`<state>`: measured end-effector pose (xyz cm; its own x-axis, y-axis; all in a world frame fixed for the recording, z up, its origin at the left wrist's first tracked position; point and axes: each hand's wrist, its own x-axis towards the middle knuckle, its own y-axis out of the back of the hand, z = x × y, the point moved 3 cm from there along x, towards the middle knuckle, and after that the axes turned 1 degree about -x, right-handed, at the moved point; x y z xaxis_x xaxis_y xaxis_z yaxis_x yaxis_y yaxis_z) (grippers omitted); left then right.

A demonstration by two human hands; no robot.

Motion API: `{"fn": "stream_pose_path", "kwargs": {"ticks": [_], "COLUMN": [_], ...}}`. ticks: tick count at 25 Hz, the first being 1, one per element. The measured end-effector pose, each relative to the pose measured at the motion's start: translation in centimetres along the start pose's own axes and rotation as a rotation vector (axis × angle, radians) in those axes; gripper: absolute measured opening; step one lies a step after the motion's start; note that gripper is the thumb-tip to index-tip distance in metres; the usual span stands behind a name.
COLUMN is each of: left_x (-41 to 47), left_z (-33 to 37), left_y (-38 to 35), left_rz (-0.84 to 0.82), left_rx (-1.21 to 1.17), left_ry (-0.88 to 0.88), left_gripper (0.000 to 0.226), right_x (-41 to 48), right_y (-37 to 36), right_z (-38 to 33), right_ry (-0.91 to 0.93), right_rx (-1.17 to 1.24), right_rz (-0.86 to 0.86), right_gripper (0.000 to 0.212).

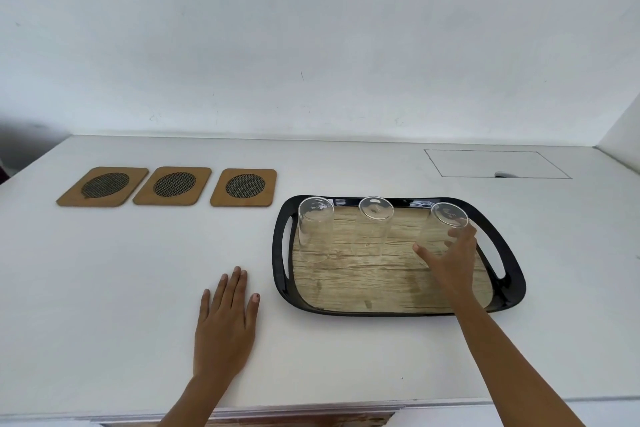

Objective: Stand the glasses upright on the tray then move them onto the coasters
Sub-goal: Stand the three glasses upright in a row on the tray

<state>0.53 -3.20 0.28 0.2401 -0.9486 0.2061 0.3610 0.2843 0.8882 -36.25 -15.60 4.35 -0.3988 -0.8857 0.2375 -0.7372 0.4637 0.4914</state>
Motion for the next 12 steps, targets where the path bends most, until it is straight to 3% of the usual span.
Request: {"fn": "stream_pose_path", "kwargs": {"ticks": [4, 8, 12], "left_x": [0.0, -0.1, -0.2], "left_z": [0.0, 0.0, 0.2], "left_y": [-0.1, 0.0, 0.1], "left_rz": [-0.001, -0.001, -0.007], "left_rx": [-0.003, -0.014, -0.008], "left_ry": [0.005, 0.008, 0.016], "left_gripper": [0.076, 0.075, 0.076], "right_x": [-1.8, -5.5, -8.7], "right_y": [0.7, 1.6, 0.6], "right_z": [-1.0, -2.8, -5.0], "right_ry": [0.027, 0.139, 0.276], "right_rx": [0.003, 0.023, 0.055], "right_rz": [0.081, 0.26, 0.192], "right_gripper": [0.105, 0.082, 0.056]}}
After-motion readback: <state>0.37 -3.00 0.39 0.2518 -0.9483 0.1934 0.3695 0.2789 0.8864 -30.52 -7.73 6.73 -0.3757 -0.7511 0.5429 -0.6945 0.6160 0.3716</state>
